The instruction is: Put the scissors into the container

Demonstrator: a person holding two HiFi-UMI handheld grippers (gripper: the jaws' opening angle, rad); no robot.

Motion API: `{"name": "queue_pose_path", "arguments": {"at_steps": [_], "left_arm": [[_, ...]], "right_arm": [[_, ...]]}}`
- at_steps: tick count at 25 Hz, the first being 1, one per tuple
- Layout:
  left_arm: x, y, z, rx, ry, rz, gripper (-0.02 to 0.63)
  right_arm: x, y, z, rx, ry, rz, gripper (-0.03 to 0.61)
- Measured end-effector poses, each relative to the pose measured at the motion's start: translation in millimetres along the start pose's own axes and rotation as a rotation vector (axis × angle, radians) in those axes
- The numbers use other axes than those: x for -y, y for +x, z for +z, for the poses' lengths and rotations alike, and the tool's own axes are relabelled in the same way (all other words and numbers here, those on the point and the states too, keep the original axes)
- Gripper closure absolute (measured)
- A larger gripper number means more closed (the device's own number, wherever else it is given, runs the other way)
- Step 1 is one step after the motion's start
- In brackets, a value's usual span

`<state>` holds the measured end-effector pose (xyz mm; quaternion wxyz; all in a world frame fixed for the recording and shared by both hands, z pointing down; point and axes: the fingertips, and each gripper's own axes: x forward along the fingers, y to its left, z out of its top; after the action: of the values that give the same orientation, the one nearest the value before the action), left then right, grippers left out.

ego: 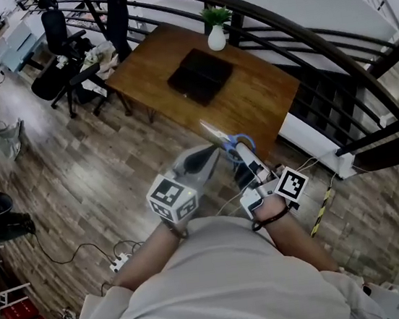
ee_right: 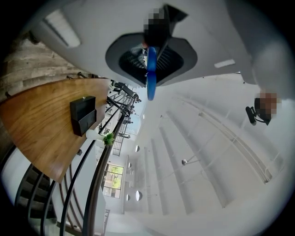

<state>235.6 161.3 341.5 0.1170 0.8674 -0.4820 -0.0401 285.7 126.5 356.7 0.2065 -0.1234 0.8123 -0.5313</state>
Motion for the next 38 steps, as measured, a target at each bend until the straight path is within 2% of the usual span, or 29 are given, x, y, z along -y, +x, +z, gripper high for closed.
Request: {"name": "queue_pose_path", "arguments": {"at_steps": [8, 13, 18, 26, 33, 38], "left_arm": [[-96, -19, 38, 0.006, 0.024, -0.026, 0.612], [-155, -48, 69, 0.007, 0.051, -0.042, 0.612], [-202, -73, 77, -0.006, 0.041, -0.053, 0.612], [-246, -95, 72, -0.015, 0.01, -0.072, 0.612], [-275, -84, 69, -0.031, -0.012, -0.071, 0.612], [-288, -81, 69, -0.044, -0.008, -0.051, 0.612]], "right_arm": [[6, 101, -10, 0.024, -0.016, -0.006, 0.52], [0, 172, -32, 0.032, -0.022, -0.001, 0.52], [0, 224, -55, 0.041, -0.013, -0.002, 0.52], [12, 263, -79, 0.045, -0.003, -0.028, 0.52], [34, 289, -70, 0.033, 0.017, -0.051, 0.52], [38, 311, -62, 0.018, 0.024, -0.025, 0.52]]}}
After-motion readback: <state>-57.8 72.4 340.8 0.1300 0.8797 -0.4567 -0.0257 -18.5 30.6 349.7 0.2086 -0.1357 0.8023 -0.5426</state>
